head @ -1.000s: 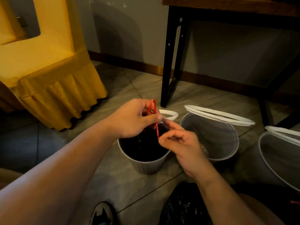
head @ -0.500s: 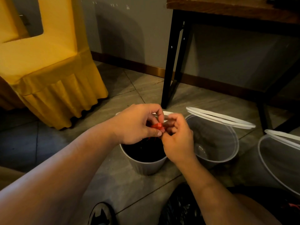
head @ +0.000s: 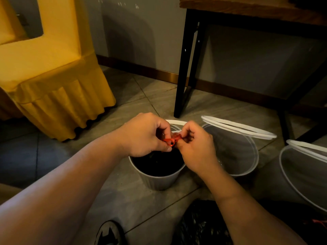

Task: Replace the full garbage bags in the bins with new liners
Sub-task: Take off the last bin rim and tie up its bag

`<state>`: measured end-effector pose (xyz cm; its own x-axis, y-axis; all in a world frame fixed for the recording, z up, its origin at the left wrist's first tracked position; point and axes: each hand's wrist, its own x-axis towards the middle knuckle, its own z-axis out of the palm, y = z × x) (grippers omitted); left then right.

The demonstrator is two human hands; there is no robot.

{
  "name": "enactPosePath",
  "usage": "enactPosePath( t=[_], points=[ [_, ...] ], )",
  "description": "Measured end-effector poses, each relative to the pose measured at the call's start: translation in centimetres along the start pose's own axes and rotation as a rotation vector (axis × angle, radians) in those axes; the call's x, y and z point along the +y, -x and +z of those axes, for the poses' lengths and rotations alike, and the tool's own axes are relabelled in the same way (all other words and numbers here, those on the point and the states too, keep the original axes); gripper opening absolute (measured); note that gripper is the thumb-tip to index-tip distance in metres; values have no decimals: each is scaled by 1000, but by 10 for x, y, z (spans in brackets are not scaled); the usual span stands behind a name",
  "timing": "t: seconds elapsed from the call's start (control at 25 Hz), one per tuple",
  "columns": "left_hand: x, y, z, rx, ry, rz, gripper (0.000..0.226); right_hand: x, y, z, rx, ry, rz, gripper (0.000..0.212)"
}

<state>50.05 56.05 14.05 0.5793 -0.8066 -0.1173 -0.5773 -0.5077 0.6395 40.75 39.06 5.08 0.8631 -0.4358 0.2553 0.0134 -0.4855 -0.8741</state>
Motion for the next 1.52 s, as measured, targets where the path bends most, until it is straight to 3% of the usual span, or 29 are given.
enactPosePath(
  t=[0.36, 0.68, 0.92, 1.04, 1.2, 1.32, 1.44, 1.52],
  points=[
    [-8, -3, 7, 74, -83, -19, 17, 3, 12, -8, -80, -818, 225, 21],
    [-24, 14, -8, -51, 182, -272, 20, 11, -1, -37, 11, -1265, 536, 26],
    [-86, 39, 5, -12, 453, -846, 18, 67, -6, -68, 343, -1236, 859, 30],
    [-114, 48, 11, 42, 433, -1007, 17, 90, -8, -73, 395, -1162, 937, 32],
    [-136, 49, 15, 108, 278, -1039, 15, 108, -7, -71, 376, -1078, 978, 34],
    [-142, 49, 15, 115, -36, -974, 20, 116, -2, -70, 353, -1010, 967, 34],
    [-138, 50, 12, 65, -227, -927, 23, 118, 1, -74, 359, -982, 961, 35],
    [-129, 48, 9, 30, -319, -880, 12, 114, 3, -72, 356, -958, 951, 34]
  ],
)
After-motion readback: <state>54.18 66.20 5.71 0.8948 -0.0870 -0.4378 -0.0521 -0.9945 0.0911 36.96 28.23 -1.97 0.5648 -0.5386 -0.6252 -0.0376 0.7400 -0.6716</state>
